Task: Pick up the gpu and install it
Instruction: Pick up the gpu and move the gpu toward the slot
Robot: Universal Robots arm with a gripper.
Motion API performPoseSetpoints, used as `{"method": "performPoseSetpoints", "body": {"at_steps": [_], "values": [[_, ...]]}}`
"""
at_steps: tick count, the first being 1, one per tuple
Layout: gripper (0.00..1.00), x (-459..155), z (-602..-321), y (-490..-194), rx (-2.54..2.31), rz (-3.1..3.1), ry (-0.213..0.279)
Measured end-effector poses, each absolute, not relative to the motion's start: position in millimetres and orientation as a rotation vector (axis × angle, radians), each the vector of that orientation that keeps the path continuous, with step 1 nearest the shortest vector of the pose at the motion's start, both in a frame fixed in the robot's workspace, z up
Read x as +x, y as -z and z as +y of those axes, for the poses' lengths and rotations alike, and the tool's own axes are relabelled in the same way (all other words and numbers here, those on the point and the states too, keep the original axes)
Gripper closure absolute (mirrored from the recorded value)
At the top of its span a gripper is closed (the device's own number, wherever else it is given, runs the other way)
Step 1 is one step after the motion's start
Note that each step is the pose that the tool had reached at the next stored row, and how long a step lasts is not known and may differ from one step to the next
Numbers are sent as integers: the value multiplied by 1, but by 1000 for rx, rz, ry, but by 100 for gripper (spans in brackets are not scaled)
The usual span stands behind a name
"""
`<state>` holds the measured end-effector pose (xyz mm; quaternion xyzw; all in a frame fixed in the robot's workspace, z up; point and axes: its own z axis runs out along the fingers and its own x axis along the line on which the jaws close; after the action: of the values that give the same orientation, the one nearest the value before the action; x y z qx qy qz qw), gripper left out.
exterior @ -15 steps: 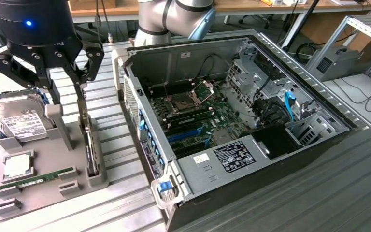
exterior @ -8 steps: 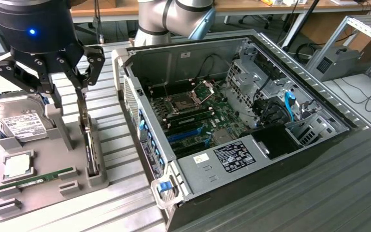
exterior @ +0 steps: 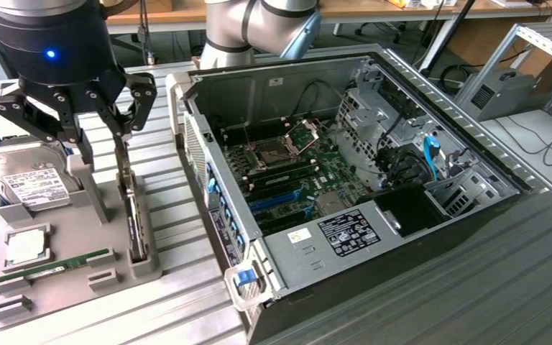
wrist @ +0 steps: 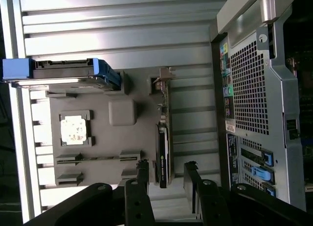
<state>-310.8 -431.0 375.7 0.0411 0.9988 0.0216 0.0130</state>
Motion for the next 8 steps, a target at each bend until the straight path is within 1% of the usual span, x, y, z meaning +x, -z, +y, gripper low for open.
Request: {"method": "performPoseSetpoints", "body": {"at_steps": [8], "values": [[58, -311, -431, -376, 128, 3112, -68]]}}
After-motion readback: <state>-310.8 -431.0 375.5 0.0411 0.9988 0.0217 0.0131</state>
